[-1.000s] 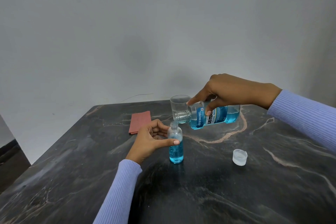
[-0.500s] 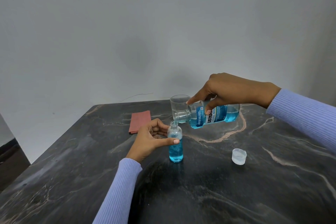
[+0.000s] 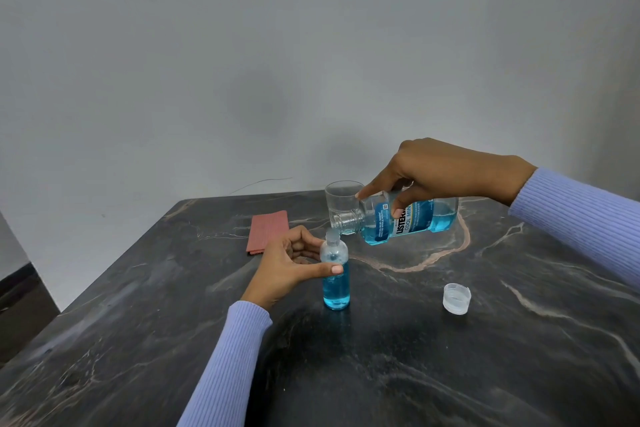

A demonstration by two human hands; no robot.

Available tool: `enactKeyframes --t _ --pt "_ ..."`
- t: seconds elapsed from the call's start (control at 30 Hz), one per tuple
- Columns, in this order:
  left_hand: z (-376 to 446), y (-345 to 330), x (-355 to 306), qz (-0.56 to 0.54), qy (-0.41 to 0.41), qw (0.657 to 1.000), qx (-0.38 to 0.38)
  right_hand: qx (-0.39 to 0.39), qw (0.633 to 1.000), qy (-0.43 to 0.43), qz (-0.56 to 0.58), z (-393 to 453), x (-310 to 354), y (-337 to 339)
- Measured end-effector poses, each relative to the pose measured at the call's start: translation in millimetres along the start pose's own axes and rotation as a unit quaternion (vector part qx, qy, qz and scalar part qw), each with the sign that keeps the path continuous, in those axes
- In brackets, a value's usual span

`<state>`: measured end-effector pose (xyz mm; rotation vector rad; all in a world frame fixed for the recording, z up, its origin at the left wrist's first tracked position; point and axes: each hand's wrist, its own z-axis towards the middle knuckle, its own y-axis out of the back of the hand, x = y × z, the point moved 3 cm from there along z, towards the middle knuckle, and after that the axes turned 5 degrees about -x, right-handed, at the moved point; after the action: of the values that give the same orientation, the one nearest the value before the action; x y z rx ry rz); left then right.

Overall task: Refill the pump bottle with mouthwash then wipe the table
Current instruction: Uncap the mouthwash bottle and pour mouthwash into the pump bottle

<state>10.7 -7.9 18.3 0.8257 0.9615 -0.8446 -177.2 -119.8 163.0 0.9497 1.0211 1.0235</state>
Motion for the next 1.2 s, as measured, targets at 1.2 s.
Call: enactKeyframes --t 1.2 --pt "0.3 0.9 -0.9 -0.005 -0.005 1.000 -0.007 -0.049 0.954 -0.104 0.277 -36.6 -15.3 -35.6"
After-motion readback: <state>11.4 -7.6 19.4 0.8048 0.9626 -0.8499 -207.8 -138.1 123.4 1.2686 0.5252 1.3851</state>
